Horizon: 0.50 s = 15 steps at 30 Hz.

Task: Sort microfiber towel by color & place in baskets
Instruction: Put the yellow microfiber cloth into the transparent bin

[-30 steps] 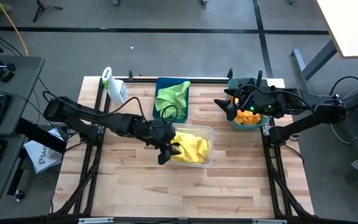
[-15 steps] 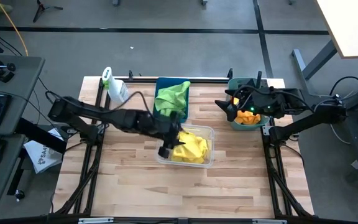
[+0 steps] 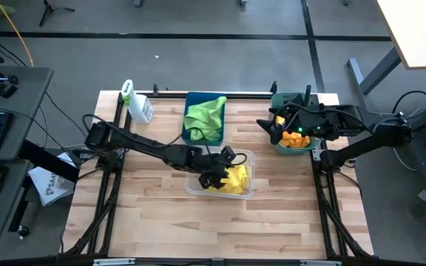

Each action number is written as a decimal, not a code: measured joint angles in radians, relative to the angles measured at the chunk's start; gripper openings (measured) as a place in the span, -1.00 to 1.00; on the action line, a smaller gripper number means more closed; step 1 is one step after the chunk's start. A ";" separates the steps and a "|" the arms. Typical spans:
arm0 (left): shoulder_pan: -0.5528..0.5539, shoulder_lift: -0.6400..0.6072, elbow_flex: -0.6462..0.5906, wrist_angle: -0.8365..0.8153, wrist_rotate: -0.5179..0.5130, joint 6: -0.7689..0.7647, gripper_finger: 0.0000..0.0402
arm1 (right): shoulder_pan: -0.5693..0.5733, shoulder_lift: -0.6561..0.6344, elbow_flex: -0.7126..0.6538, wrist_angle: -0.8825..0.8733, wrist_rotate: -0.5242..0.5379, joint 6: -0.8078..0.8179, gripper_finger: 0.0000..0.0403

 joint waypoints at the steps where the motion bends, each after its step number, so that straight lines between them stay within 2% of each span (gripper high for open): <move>1: 0.001 0.013 0.000 -0.010 0.001 0.001 -0.13 | 0.000 0.000 0.000 -0.005 0.000 0.003 0.75; 7: 0.000 0.081 0.000 -0.015 0.014 -0.010 -0.13 | 0.000 0.001 0.000 -0.008 0.003 0.011 0.75; 15: 0.003 0.126 0.000 -0.050 0.110 -0.089 -0.13 | 0.000 0.002 0.000 -0.009 0.003 0.038 0.75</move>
